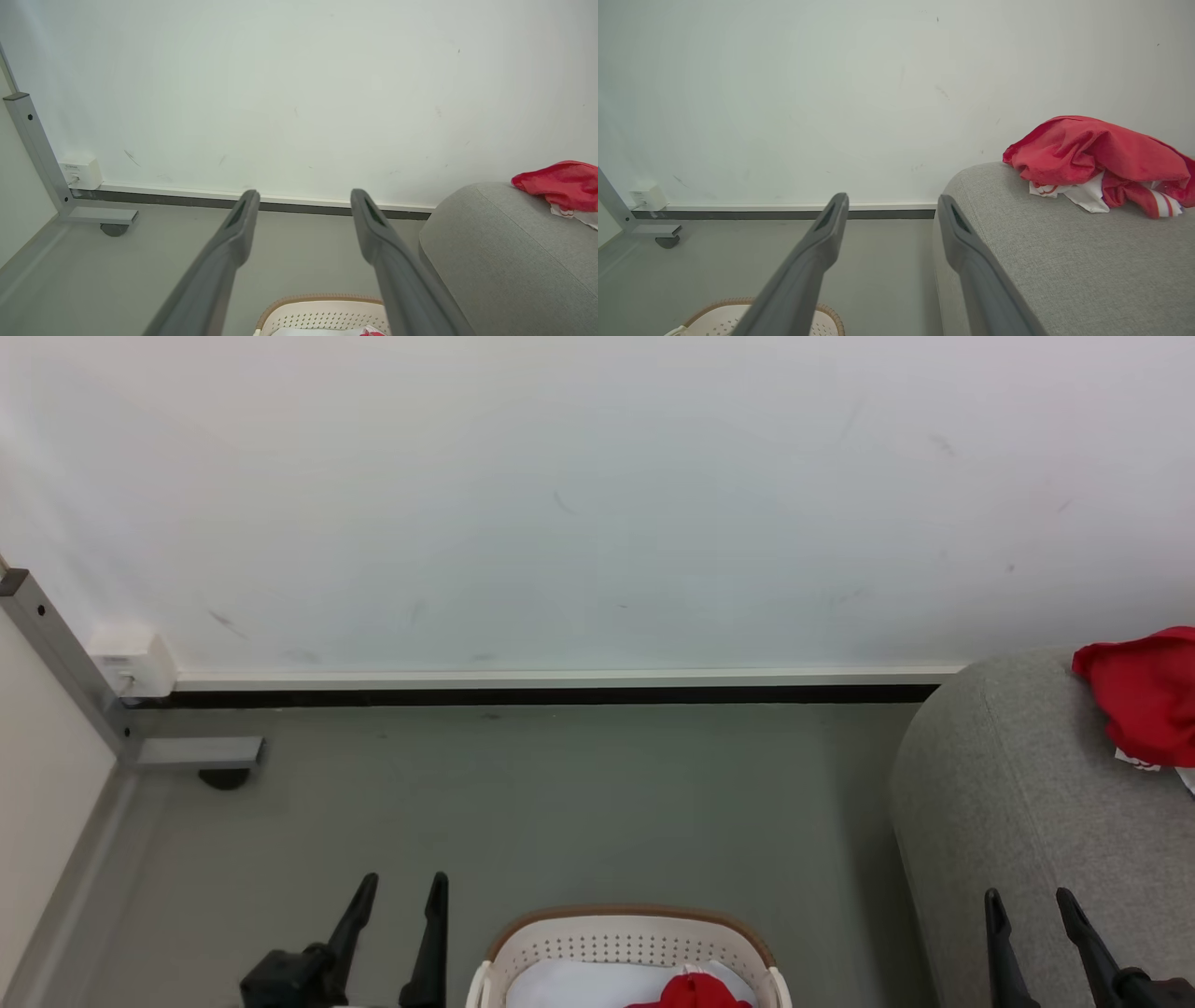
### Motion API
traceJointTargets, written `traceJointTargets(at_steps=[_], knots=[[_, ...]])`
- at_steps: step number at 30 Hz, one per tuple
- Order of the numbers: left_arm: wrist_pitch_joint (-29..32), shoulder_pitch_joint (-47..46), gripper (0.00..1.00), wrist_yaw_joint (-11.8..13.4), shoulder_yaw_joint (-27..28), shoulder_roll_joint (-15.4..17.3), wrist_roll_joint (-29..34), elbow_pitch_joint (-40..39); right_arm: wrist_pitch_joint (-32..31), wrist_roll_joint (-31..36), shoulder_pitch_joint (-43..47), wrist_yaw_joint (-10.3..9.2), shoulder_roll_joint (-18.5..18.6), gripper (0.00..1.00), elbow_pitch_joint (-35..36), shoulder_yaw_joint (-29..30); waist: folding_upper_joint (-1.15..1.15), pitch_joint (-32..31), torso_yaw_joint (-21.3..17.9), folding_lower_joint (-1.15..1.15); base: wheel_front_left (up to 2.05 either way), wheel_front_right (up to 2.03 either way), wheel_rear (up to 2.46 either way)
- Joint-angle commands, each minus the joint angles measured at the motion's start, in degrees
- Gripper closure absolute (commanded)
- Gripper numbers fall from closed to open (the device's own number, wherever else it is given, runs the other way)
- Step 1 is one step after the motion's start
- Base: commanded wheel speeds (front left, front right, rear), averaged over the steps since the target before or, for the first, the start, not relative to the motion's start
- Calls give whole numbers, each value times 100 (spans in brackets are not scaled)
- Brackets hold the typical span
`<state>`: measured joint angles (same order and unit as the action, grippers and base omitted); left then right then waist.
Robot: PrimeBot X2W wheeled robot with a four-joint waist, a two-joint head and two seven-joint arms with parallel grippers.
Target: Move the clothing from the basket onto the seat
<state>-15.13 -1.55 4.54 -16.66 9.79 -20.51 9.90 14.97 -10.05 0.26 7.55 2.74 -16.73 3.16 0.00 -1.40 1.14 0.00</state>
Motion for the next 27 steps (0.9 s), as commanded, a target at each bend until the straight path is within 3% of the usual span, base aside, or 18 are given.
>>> traceJointTargets(at_steps=[1,10,16,27], knots=[[-3,-35,0,-48,67,-29,128,6,15,-22,-34,-13,10,0,34,10,0,49,-36,0,0,0,0],[134,-641,0,-410,-186,-84,257,246,15,-1,-543,-13,10,0,259,12,0,737,-277,0,0,0,0],[568,-1264,0,-632,-481,-123,352,602,15,29,-945,-13,10,0,381,-13,0,1321,-414,0,0,0,0],[1712,-2504,0,-1094,-1305,-365,348,1969,15,-92,-1822,-13,9,0,665,-165,0,2719,-700,0,0,0,0]])
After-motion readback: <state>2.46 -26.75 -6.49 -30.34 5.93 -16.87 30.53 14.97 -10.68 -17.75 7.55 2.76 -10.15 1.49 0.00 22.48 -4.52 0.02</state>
